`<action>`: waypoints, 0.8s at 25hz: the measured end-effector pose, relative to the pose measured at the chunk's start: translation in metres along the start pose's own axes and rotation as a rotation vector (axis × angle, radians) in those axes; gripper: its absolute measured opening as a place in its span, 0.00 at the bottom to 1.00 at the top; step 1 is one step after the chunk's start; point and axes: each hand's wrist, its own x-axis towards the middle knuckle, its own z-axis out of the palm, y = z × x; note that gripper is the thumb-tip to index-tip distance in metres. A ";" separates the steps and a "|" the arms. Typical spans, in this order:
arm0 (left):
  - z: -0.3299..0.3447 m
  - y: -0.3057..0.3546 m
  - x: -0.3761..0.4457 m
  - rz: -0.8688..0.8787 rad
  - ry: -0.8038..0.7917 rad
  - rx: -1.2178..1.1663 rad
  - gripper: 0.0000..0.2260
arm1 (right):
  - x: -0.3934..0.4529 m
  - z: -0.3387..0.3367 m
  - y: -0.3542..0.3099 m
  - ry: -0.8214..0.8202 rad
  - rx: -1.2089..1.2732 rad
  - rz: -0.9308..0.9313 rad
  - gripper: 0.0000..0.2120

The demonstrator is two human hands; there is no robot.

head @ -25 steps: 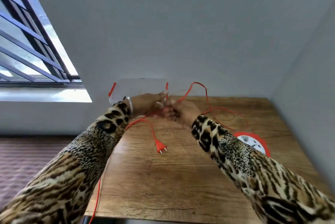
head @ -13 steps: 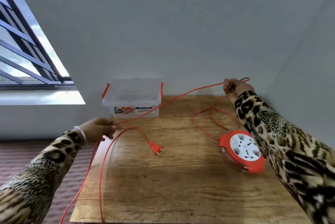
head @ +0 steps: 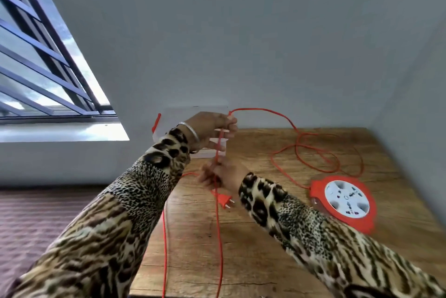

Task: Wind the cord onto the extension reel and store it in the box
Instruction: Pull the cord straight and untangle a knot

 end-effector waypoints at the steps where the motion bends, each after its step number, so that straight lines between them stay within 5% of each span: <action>1: -0.001 -0.004 -0.007 -0.013 -0.012 0.078 0.12 | 0.001 -0.014 -0.011 0.047 0.098 -0.018 0.10; 5: 0.008 -0.053 -0.044 -0.163 -0.306 0.406 0.28 | -0.002 -0.096 -0.053 0.424 0.135 -0.137 0.13; 8: 0.030 -0.118 -0.056 -0.099 -0.482 1.063 0.33 | -0.004 -0.151 -0.072 0.533 -0.154 -0.046 0.16; 11: 0.037 -0.174 -0.055 -0.186 -0.171 1.446 0.32 | -0.002 -0.173 -0.071 0.531 -0.701 0.192 0.19; 14: 0.025 -0.201 -0.049 -0.241 -0.017 1.433 0.33 | 0.000 -0.161 -0.046 0.458 -1.139 0.253 0.22; 20: -0.003 -0.218 -0.032 -0.177 0.195 1.145 0.36 | 0.010 -0.094 0.014 0.359 -0.998 0.213 0.22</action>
